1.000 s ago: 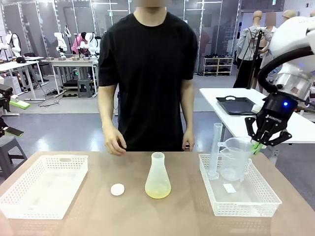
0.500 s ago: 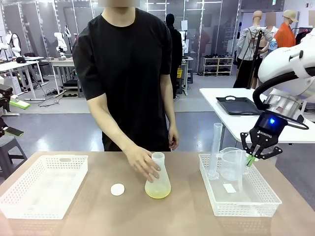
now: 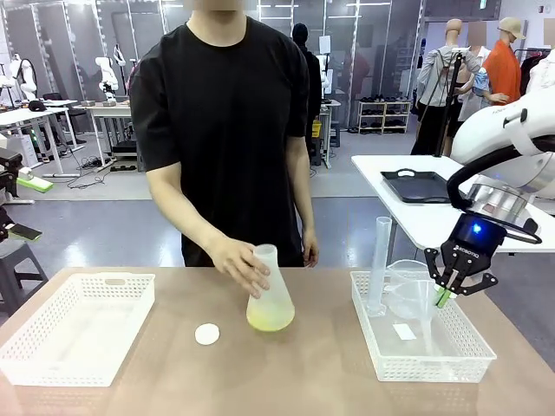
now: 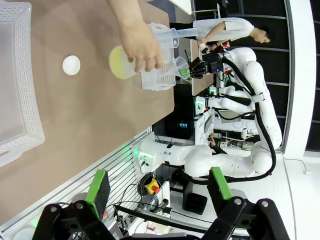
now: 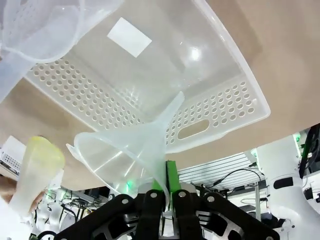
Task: Prepare the solutions needed for the experiment.
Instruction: Once the solution is in the Big flask , pick up the Plastic Funnel and place it back into the right Organizing basket.
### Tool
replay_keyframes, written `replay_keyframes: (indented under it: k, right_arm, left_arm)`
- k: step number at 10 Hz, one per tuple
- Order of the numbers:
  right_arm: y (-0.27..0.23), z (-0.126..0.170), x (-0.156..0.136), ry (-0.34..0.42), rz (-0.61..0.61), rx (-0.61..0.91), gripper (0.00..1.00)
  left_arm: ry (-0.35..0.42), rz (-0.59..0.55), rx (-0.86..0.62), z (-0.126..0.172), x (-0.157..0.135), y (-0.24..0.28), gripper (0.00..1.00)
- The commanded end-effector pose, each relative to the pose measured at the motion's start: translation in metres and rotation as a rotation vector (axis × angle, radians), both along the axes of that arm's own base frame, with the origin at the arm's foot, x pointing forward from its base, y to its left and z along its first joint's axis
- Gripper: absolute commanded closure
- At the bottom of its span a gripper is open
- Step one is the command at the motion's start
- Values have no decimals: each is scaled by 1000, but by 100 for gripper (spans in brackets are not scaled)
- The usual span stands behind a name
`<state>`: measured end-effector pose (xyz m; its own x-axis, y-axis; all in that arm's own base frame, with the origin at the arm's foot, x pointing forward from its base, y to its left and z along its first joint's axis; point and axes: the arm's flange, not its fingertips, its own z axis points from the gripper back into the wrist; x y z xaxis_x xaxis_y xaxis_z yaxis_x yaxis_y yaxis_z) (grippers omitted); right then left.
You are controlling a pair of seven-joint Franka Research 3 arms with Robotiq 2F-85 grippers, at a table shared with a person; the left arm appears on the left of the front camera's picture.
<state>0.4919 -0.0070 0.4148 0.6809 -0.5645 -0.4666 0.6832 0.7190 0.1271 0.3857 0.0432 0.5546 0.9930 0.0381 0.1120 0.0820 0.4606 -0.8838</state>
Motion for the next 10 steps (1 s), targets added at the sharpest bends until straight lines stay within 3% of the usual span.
replay_keyframes:
  k: [1, 4, 5, 10]
  right_arm:
    - [2, -2, -2, 26, -58, -32, 94]
    - [3, -9, -1, 31, -86, -56, 64]
    - [3, -10, 0, 29, -100, -76, 59]
    - [-1, -7, 0, 25, -65, -34, 59]
  left_arm:
    - [20, -4, 7, 4, 0, 1, 0]
    - [20, -4, 7, 4, 0, 1, 0]
    - [20, -4, 7, 4, 0, 1, 0]
    - [20, -4, 7, 4, 0, 1, 0]
